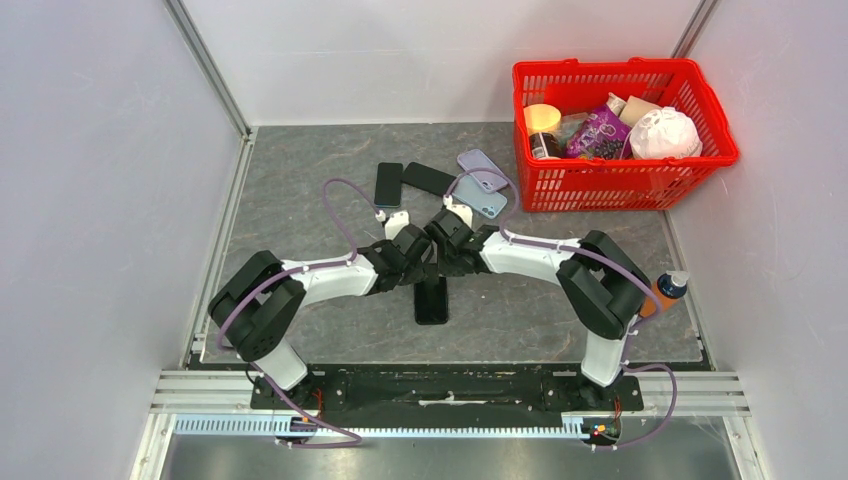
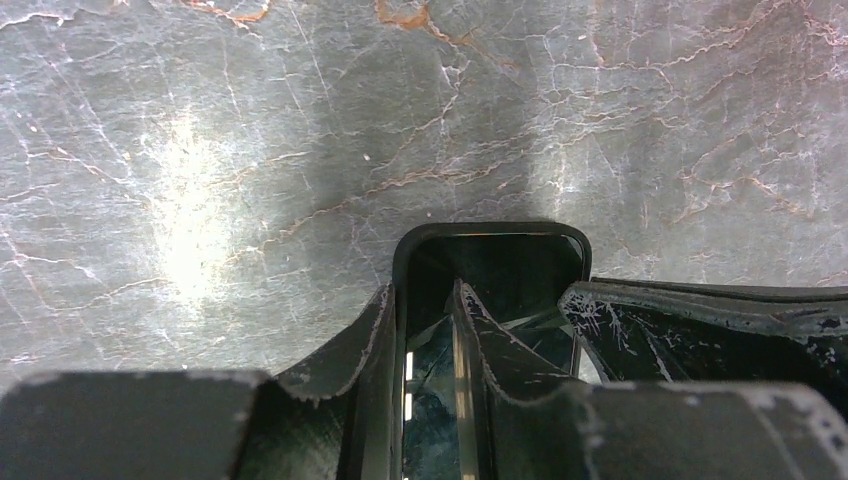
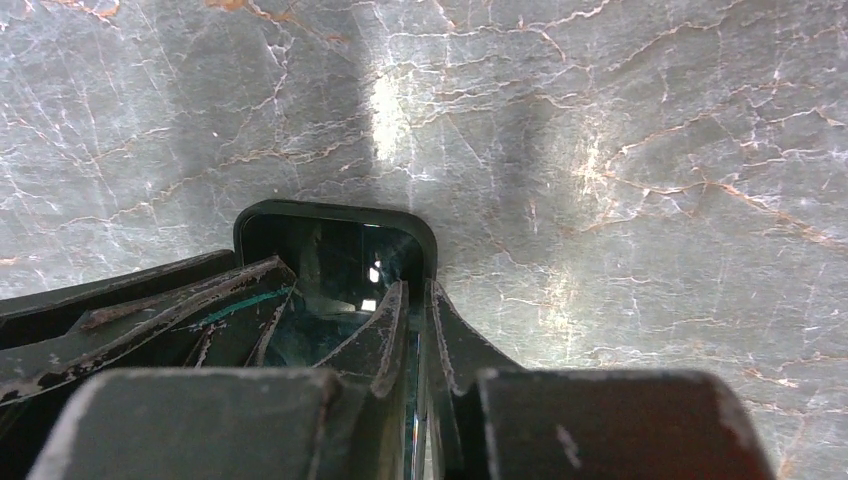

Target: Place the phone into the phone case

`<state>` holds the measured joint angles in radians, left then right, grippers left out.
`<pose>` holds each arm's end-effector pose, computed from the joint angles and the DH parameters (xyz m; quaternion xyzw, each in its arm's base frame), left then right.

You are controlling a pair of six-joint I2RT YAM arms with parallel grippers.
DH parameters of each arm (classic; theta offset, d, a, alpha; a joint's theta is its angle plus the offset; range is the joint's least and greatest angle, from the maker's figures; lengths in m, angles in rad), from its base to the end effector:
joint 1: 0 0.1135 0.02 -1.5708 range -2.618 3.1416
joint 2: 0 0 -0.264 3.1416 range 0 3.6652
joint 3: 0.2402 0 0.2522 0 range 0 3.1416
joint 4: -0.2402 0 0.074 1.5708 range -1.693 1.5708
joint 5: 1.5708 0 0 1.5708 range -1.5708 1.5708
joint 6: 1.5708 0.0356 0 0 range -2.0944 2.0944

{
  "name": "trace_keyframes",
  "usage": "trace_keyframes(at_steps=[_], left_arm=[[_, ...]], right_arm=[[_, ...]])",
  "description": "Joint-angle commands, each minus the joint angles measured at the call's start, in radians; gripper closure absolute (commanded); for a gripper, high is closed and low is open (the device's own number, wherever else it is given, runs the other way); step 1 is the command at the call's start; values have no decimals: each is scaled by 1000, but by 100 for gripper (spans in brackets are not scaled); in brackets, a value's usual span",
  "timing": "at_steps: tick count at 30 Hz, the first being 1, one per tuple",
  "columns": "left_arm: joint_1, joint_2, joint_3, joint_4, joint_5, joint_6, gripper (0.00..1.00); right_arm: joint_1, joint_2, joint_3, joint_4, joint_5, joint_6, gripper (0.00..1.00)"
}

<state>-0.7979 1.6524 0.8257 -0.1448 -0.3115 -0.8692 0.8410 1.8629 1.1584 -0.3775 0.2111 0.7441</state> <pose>0.2260 -0.2160 0.1480 -0.0794 0.9416 -0.1163 0.3058 0.2540 0.2727 0.1573 -0.0213 0.9650 0.0996 0.2417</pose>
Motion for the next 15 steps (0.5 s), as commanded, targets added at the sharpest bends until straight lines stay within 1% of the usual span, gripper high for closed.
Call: trace_keyframes(at_steps=[1,5,7,9,10,15], left_arm=[[0,112,-67,-91,15,33,70],[2,44,-86,-125,27,52,62],[1,18,-97,-144,38,66,60],[1,0,-107,-147,71,80,58],[1,-6,-108,-149,90,84,58],[0,-25,-134,-151,145,90,58]], right_arm=[[10,78,-98,15,-116,35,83],[-46,-10,-101,8,-170,12,68],[-62,-33,-106,10,-196,7,63],[-70,-47,-113,16,-209,8,61],[-71,-56,-116,17,-238,7,60],[-69,-95,-166,41,-289,18,57]])
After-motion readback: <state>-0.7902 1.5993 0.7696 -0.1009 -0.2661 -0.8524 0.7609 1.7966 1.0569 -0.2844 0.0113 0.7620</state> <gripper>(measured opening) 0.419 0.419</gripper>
